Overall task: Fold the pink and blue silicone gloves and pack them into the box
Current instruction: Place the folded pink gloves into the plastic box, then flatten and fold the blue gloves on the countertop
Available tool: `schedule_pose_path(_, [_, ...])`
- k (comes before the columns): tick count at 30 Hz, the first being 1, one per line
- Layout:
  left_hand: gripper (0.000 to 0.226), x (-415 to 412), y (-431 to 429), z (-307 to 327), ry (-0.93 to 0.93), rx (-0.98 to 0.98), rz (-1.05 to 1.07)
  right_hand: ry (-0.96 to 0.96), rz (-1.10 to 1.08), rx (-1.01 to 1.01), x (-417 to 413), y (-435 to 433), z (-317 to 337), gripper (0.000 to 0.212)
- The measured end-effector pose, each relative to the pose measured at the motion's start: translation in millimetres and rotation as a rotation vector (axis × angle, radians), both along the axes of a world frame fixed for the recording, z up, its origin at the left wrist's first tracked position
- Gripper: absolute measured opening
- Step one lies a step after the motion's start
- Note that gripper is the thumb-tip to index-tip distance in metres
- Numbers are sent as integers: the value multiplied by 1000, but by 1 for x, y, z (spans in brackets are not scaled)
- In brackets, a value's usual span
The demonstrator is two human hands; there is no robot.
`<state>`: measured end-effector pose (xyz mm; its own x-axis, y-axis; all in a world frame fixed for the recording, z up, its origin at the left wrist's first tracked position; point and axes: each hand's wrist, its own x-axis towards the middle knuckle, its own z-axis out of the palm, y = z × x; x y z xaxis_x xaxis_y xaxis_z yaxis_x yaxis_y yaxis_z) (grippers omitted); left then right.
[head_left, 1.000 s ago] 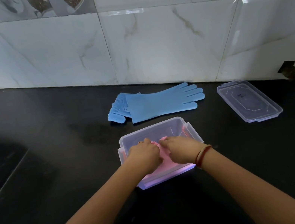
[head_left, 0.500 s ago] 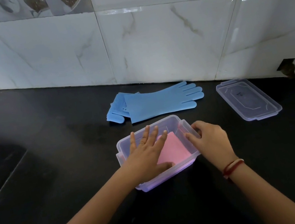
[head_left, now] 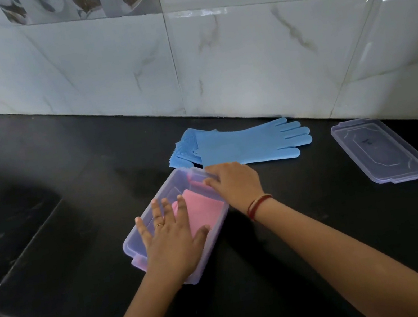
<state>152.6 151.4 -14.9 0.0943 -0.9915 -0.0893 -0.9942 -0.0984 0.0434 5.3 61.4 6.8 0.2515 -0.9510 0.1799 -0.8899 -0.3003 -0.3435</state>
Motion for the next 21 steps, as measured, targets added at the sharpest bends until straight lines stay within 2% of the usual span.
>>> schedule_pose_path(6, [76, 10, -3, 4, -1, -5, 110, -6, 89, -23, 21, -19, -3, 35])
schedule_pose_path(9, [65, 11, -8, 5, 1, 18, 111, -119, -11, -34, 10, -26, -8, 48])
schedule_pose_path(11, [58, 11, -10, 8, 11, 31, 117, -143, -129, -83, -13, -35, -16, 46])
schedule_pose_path(13, [54, 9, -11, 15, 50, -1, 136, 2, -204, -49, -42, -44, -28, 38])
schedule_pose_path(16, [58, 0, -10, 32, 98, -171, 105, 256, -184, 47, -73, -54, -46, 33])
schedule_pose_path(19, [54, -21, -6, 46, 284, -366, -64, 349, -172, -42, -83, -59, -51, 20])
schedule_pose_path(21, [46, -42, 0, 52, 434, -436, -198, 345, -184, -44, -88, -64, -49, 17])
